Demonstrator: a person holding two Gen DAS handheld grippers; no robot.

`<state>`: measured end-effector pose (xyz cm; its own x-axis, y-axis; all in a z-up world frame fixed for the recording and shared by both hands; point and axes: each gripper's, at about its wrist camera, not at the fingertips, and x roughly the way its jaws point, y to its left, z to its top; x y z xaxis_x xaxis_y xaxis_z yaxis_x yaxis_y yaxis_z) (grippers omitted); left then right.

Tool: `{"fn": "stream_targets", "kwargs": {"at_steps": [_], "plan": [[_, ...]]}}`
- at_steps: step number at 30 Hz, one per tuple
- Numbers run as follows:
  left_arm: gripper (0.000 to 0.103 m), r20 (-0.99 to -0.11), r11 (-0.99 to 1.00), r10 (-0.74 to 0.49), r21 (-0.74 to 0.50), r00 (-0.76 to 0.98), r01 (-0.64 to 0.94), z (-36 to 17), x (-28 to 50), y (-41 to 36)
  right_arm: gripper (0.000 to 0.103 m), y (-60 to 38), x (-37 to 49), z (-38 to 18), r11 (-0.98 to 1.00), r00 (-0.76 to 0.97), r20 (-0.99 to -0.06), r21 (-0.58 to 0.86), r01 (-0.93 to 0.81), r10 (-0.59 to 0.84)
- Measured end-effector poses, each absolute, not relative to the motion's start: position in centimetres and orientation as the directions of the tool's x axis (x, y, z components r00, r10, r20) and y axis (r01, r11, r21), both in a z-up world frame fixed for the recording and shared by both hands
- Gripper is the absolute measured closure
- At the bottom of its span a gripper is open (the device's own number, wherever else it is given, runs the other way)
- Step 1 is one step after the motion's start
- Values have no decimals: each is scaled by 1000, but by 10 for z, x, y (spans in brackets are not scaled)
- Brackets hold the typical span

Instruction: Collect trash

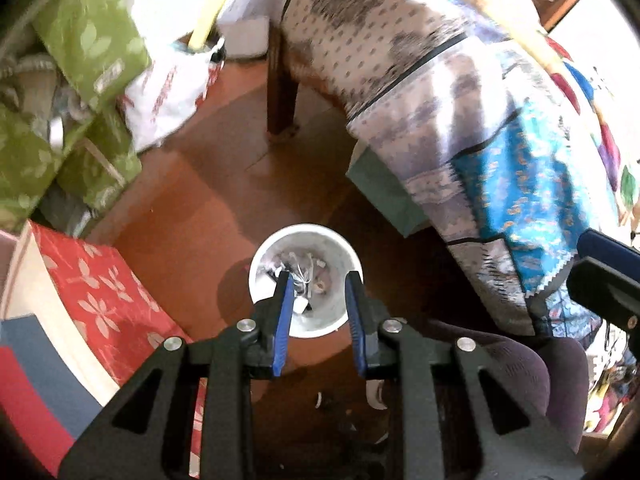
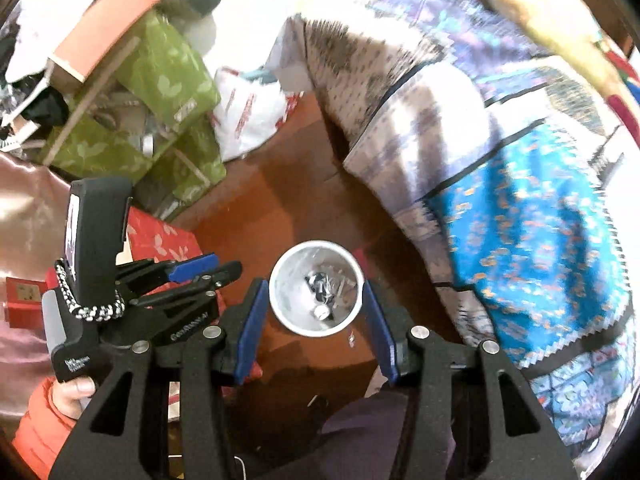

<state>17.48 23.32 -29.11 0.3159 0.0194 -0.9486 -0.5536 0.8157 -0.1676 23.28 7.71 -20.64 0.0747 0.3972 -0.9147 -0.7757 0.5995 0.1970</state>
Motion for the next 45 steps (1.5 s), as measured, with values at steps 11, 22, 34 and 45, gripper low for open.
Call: {"fn": "stream_targets", "kwargs": {"at_steps": [11, 22, 34, 45], "plan": [[78, -757, 896, 80, -230, 649, -379, -120, 133, 178, 58, -28, 176, -76, 718, 461, -702, 103, -688, 542], [78, -482, 977, 3, -187, 876, -106, -2, 56, 87, 58, -127, 69, 9, 874, 793, -388, 79, -480, 470], [8, -349, 996, 60, -47, 935, -81, 11, -15, 34, 14, -166, 13, 9, 959, 901, -329, 79, -271, 282], [6, -359, 996, 47, -59, 932, -72, -2, -28, 36, 0, -169, -13, 6, 979, 937, -287, 4, -205, 197]]}}
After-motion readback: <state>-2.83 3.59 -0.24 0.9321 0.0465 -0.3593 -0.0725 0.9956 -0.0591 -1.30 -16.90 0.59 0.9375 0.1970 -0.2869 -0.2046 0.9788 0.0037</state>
